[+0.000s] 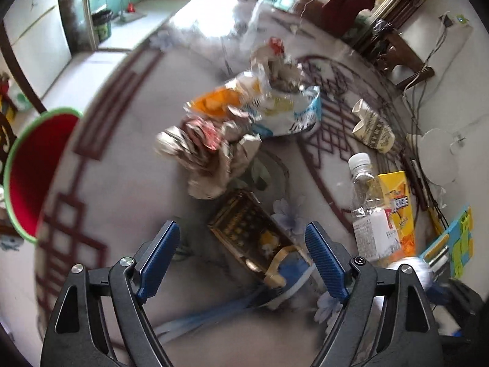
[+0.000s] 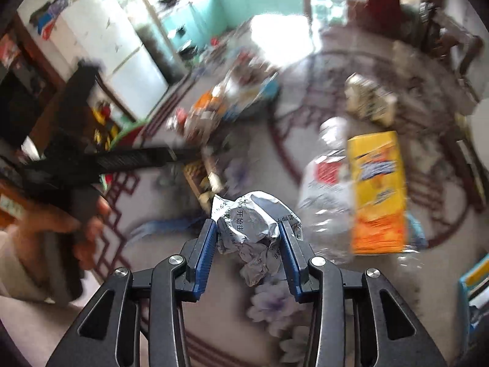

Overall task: Collect trash
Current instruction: 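Grasp the brown cigarette box with the left tool while the right tool grasps a crumpled white wrapper, then carry the cigarette box and white wrapper with both tools over the red bucket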

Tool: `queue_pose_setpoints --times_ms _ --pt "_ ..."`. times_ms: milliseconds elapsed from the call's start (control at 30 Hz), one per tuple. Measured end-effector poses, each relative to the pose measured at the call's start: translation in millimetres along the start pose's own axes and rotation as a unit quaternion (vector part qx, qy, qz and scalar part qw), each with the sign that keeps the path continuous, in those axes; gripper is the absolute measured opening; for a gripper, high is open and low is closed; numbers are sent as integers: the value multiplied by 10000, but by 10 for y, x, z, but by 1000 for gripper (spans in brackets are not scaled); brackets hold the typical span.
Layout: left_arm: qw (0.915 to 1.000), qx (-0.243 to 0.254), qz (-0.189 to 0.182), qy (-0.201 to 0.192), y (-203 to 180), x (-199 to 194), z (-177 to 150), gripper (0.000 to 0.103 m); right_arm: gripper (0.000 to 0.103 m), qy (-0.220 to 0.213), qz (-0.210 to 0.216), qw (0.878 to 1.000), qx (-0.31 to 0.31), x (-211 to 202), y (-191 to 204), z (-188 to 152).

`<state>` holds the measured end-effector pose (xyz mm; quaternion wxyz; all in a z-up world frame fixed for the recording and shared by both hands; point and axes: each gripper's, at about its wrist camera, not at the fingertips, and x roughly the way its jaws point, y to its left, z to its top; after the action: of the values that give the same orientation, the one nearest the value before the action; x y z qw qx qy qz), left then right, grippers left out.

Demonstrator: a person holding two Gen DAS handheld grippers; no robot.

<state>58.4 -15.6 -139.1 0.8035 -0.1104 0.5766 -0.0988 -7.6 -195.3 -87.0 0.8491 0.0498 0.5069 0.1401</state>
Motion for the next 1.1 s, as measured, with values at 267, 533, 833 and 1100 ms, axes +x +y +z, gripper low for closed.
queue_pose_setpoints --times_ms 267,533,833,1100 --pt "9996 -205 26 210 -140 278 -56 69 39 -637 -314 9972 229 -354 -203 136" --pt "9997 100 -113 197 -207 190 -72 40 39 -748 -255 9964 303 -359 -212 239" --pt "9964 746 163 -365 -305 -308 -77 40 39 -695 -196 9973 134 -254 -112 323" --pt "9905 955 412 -896 -237 -674 -14 40 39 -658 -113 9978 -38 -152 56 444"
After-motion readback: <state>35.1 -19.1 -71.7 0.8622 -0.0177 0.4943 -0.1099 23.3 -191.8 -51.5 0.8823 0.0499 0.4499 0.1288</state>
